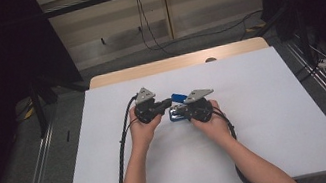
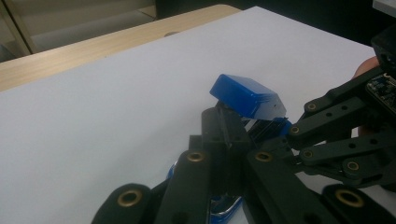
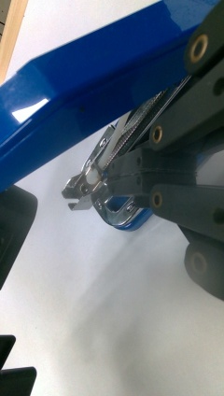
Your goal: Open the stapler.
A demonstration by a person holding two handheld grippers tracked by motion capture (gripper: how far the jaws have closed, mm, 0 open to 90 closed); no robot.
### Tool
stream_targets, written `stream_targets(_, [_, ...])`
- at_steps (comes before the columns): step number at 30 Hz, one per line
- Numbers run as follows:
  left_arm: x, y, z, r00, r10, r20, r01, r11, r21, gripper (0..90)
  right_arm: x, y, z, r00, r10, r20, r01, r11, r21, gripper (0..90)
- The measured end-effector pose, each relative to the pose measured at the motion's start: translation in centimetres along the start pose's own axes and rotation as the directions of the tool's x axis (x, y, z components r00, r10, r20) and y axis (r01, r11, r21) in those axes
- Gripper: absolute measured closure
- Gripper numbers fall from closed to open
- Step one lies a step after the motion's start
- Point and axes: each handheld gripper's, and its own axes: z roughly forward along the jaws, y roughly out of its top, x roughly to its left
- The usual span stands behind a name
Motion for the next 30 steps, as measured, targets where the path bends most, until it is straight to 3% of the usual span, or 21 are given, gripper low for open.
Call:
stream_targets(11, [-0.1, 0.1, 0.0, 0.9999, 0.01, -0.007, -0.01, 1.0, -0.002, 90.0, 0.5, 0.9, -0.1, 0.9998, 0.017, -0.006, -0.018, 0.999, -0.046, 90.0])
stream_targets(19, [-0.2, 0.2, 0.0, 0.9997, 0.018, -0.014, -0.018, 0.9998, -0.001, 90.0, 0.3, 1.0, 0.0, 0.9988, 0.04, 0.027, -0.038, 0.996, -0.08, 90.0])
stream_targets(27, [0.1, -0.2, 0.2, 0.9999, 0.0, -0.016, 0.0, 1.0, -0.004, 89.7, 0.2, 0.8, 0.1, 0.998, 0.045, 0.044, -0.041, 0.995, -0.094, 90.0])
stream_targets(30, [0.3, -0.7, 0.6, 0.9998, -0.009, -0.016, 0.009, 0.9998, 0.016, 89.3, 0.2, 0.7, 0.1, 0.9977, 0.049, 0.047, -0.044, 0.994, -0.098, 90.0])
